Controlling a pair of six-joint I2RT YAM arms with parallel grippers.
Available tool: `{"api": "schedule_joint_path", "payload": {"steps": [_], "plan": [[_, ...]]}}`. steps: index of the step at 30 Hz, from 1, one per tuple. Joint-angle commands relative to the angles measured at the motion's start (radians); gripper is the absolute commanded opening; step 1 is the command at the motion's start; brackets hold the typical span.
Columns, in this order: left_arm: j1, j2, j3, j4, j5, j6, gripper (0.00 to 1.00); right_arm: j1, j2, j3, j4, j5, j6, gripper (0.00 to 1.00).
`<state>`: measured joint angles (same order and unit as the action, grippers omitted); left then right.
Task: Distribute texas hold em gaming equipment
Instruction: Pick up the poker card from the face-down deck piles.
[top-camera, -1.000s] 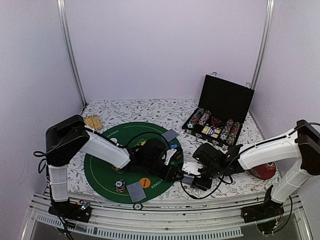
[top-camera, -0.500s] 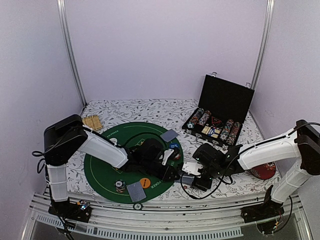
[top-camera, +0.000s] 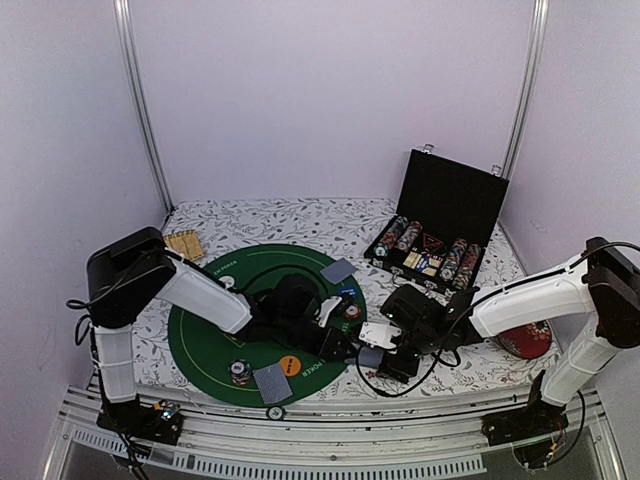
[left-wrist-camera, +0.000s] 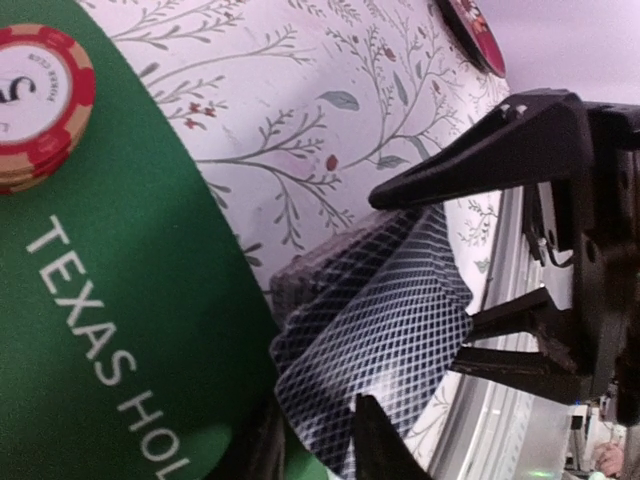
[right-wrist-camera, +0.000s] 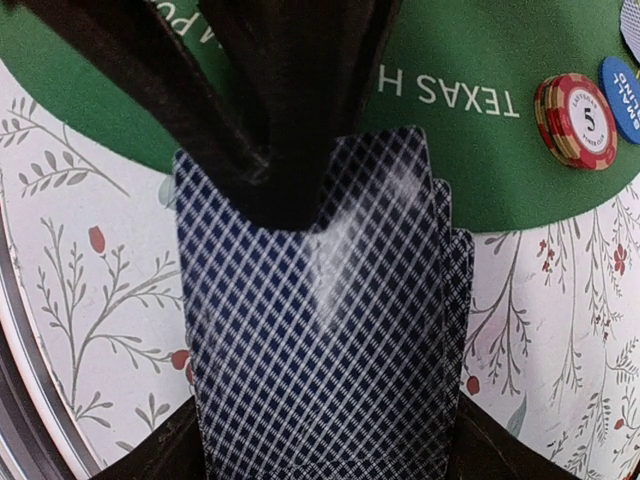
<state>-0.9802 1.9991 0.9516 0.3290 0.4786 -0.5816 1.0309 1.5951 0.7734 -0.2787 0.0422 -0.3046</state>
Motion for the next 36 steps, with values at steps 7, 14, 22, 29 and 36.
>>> {"api": "schedule_joint_path", "payload": {"steps": [7,14,22,29,36], "plan": [[0.049,-0.018,-0.033,-0.018,-0.008,0.002,0.11,-0.006,0.022,0.005,-0.023,0.003,-0.007,0.78],[0.057,-0.023,-0.042,-0.021,0.006,0.010,0.12,-0.005,0.024,0.006,-0.031,0.012,-0.005,0.78],[0.056,-0.089,-0.047,-0.005,0.027,0.020,0.07,-0.005,0.007,0.010,-0.045,0.024,-0.005,0.82],[0.056,-0.147,-0.063,-0.024,0.042,0.075,0.00,-0.005,-0.053,0.011,-0.082,0.038,0.001,0.88],[0.057,-0.187,-0.044,-0.096,0.065,0.163,0.00,-0.005,-0.144,0.035,-0.149,0.049,-0.004,0.93]]}}
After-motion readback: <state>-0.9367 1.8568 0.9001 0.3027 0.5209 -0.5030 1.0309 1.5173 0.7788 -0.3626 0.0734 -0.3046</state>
